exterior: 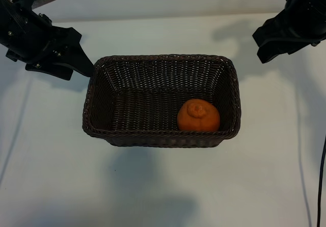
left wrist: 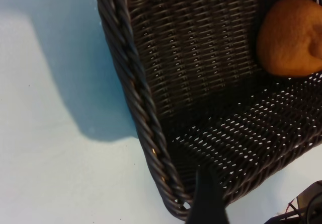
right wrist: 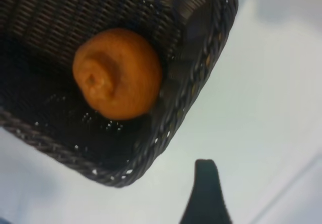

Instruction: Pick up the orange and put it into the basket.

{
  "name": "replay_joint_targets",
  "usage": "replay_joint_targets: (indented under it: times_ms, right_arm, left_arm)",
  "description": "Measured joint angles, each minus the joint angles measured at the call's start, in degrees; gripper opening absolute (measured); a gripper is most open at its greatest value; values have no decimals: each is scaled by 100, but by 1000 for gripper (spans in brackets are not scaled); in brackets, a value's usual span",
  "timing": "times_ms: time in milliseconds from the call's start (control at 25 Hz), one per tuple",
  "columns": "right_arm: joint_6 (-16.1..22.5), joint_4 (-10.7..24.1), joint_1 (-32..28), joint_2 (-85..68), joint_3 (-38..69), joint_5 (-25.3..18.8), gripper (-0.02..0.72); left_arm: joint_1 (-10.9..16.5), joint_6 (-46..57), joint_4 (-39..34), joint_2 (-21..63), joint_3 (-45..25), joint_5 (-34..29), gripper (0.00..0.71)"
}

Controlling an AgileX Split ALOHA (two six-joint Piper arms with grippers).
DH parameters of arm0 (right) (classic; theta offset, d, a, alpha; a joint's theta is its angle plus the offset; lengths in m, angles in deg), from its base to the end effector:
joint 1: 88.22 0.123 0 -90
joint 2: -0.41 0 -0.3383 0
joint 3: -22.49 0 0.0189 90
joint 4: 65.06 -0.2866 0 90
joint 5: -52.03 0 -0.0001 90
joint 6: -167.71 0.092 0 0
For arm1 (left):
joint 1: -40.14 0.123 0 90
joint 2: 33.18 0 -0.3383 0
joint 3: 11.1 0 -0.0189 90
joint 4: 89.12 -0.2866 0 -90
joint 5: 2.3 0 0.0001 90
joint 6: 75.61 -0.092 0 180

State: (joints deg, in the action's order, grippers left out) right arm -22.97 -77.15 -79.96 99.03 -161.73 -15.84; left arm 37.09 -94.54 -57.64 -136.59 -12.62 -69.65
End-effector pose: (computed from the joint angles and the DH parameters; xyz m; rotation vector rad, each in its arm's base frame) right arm 0.3596 0.0703 0.3686 -0.3948 2.7874 0.2843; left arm 0.3728 -0.0643 0.3174 0.2877 2.8365 -0.7256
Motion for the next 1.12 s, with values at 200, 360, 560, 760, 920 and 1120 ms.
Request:
replay_joint_targets:
  times_ms: [200, 360, 560, 760, 920, 1120]
  right_arm:
    - [-36, 0, 0, -201, 0, -182, 493]
    - [-54, 0, 0, -363, 380, -153, 476]
    - [-87, 49, 0, -716, 1017, -28, 465]
    - [-94, 205, 0, -1044, 1197, 45, 464]
    - [-94, 205, 0, -1112, 1197, 13, 464]
    - [-94, 143, 0, -1124, 1183, -166, 462]
  left_arm:
    - [0, 0, 0, 0, 0, 0, 575]
    - [0, -6, 0, 0, 0, 0, 575]
    - [0, -20, 71, 0, 0, 0, 575]
    - [0, -20, 113, 0, 0, 0, 575]
    - [0, -20, 113, 0, 0, 0, 575]
    - [0, -20, 113, 0, 0, 0, 575]
